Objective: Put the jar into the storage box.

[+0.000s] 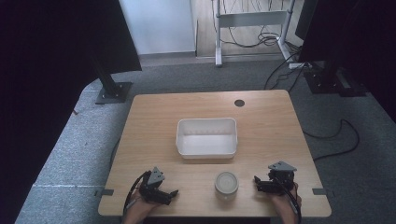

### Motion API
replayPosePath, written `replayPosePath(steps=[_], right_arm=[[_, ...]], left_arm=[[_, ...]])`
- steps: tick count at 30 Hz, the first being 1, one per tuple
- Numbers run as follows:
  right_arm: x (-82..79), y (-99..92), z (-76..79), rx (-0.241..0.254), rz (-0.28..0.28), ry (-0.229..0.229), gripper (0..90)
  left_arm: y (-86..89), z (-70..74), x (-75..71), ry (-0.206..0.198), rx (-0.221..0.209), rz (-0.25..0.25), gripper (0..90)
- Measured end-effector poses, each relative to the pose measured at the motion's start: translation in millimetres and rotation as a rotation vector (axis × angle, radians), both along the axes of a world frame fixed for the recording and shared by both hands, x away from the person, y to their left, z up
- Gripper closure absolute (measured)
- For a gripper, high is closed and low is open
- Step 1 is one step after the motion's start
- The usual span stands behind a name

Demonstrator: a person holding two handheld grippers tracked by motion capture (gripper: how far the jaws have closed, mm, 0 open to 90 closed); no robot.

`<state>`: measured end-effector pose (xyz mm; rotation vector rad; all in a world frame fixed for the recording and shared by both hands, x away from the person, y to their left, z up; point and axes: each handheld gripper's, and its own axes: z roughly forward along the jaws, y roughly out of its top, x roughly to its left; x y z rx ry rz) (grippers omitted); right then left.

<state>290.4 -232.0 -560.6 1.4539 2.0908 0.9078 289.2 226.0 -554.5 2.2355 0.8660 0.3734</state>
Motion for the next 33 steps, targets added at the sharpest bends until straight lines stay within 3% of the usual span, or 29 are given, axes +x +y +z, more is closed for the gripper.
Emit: replayPosePath(steps=[22,33], right_arm=[[0.0,0.0,0.0,0.0,0.0,0.0,4.4],[0.0,0.0,0.0,0.0,0.0,-0.001,4.3]], left_arm=[[0.1,-0.2,-0.2,-0.002,-0.004,-0.002,0.5],[0.2,2.5,-2.0,-0.014,-0.004,-0.008,5.0]])
